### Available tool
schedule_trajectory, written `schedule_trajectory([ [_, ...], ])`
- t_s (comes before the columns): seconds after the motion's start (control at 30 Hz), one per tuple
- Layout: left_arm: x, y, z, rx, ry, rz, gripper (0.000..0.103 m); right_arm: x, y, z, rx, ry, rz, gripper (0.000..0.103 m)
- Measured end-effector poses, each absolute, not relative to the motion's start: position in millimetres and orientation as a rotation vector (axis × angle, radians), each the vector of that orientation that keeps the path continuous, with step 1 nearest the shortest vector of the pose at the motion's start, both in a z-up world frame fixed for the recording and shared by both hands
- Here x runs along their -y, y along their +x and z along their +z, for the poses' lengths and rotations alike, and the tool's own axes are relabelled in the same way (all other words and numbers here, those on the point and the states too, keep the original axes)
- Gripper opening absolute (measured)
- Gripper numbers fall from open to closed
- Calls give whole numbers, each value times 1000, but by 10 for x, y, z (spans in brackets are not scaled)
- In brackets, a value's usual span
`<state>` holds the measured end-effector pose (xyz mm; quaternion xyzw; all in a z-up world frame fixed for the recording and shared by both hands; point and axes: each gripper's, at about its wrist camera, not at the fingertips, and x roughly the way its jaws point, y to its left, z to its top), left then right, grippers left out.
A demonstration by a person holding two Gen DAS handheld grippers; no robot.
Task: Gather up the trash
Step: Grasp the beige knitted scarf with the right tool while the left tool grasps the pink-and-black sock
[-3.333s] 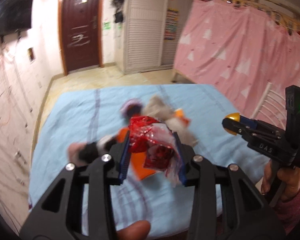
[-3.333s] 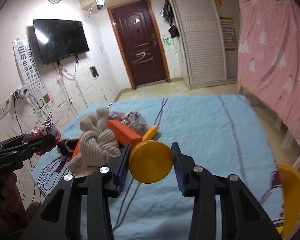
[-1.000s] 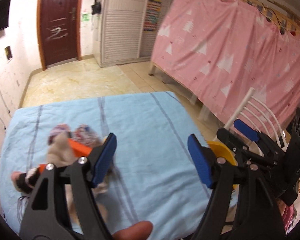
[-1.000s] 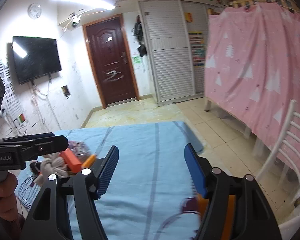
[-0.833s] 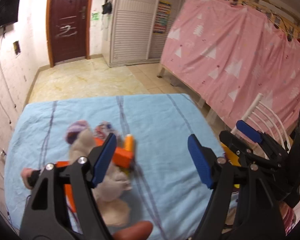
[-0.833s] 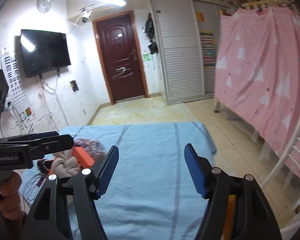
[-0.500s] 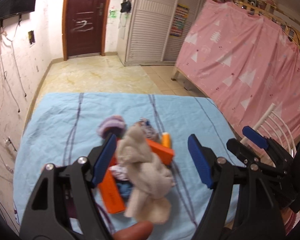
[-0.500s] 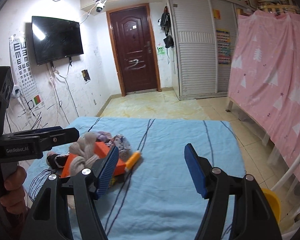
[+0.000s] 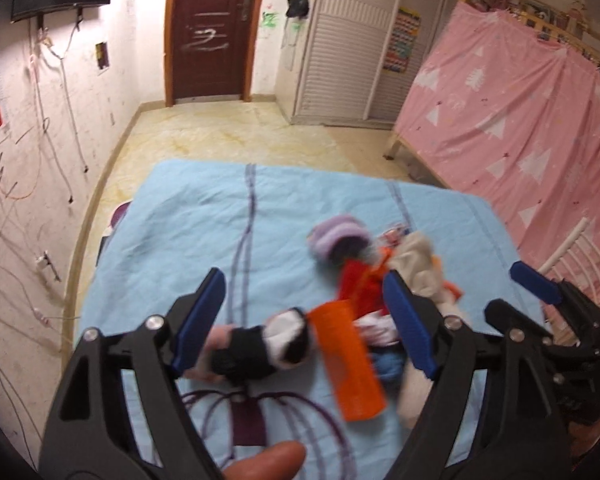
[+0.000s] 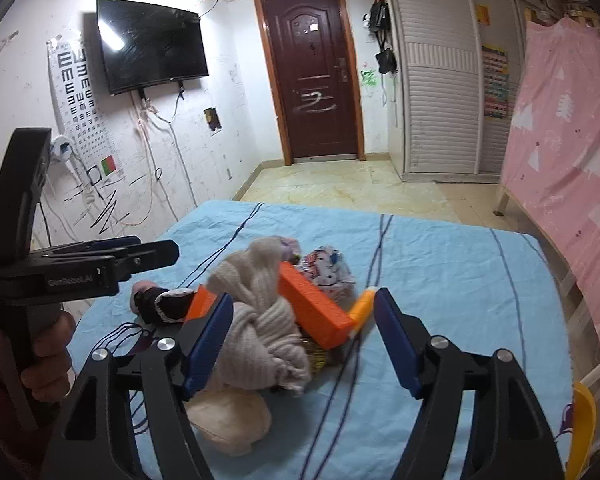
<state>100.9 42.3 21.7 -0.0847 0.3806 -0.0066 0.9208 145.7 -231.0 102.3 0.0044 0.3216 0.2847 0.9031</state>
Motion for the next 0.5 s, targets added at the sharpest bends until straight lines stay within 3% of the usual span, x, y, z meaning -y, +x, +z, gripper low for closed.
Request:
schedule_trajectory([
  [0.1,-541,1004,106,-799,-167,11,86,2162,1476,1001,-680,-4,625,70],
  [0.5,-723,1076,-267,-895,-157,10,95,1848,1535,766,-749,-47,672,77],
])
